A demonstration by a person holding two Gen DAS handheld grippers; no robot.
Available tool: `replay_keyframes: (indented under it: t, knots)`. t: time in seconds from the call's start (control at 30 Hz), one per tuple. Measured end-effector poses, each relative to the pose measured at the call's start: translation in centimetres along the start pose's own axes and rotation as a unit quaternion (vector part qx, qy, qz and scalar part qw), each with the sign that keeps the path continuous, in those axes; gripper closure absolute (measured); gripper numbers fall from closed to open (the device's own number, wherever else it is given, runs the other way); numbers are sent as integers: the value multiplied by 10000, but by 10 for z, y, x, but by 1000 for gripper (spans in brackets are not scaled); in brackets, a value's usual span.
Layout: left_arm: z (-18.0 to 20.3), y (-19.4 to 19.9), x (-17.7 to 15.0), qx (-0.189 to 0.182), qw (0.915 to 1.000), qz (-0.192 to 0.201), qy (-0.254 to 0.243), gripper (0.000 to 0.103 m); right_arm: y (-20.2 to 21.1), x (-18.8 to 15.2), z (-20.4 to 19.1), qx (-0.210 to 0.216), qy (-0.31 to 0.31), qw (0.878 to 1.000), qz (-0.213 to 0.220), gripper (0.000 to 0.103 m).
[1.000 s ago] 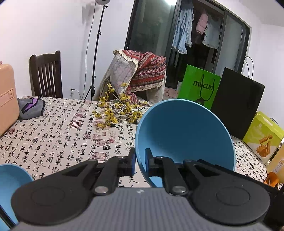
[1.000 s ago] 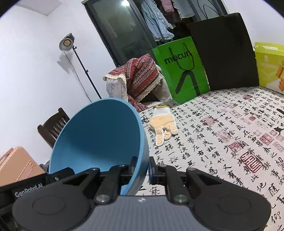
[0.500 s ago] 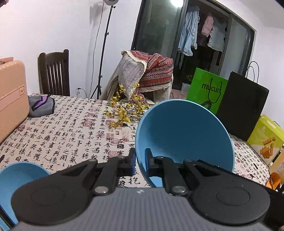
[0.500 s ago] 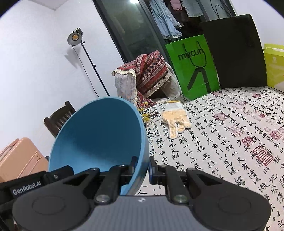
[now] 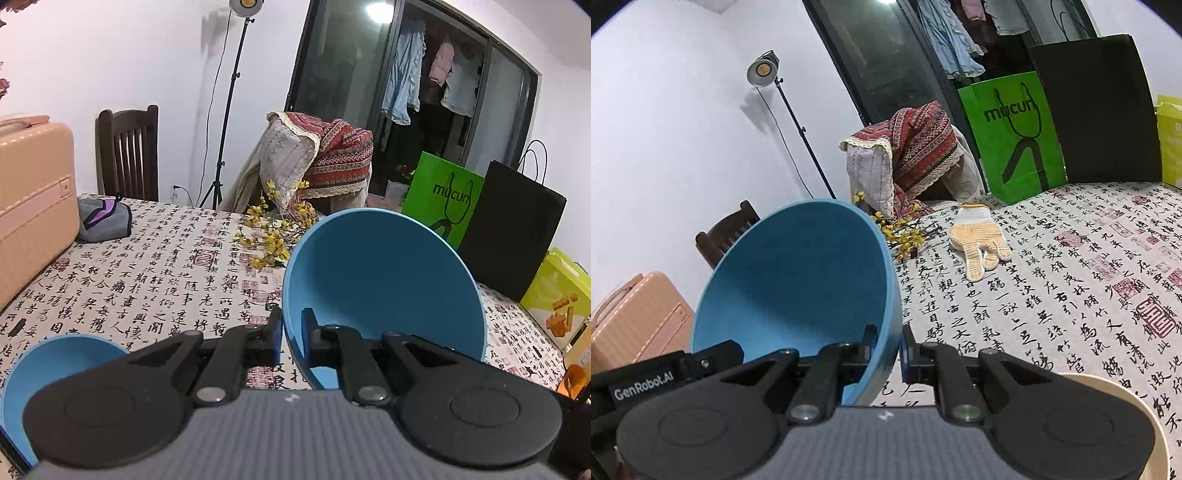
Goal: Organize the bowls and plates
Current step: 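Carry the held blue bowl toward the pink suitcase and other blue bowls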
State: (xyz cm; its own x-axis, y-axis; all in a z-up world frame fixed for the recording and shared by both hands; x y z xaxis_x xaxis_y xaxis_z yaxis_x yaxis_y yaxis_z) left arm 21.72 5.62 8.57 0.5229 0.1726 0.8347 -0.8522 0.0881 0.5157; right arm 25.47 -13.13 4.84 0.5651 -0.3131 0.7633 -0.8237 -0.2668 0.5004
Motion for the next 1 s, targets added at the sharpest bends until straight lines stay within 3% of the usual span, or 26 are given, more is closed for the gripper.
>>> replay_keyframes:
  t: [1.0]
  knots:
    - [-41, 25, -7, 148, 9994, 112, 297, 92, 1, -17, -42, 221, 295, 9993, -60, 91]
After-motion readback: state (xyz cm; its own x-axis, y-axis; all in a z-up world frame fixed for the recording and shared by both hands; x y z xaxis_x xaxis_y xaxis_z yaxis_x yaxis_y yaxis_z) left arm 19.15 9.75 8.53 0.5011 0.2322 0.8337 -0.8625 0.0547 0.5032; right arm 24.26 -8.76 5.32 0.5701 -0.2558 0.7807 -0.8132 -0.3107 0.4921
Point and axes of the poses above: each gripper's, at about its wrist camera, not at the fingertips, and y roughly against the way its jaws point, z to its right, x to its top, the point moved 3 cm from there along -y, roughly the way its jaws point, and after that the axes turned 2 degrees about -z, right-handed, at the moved point
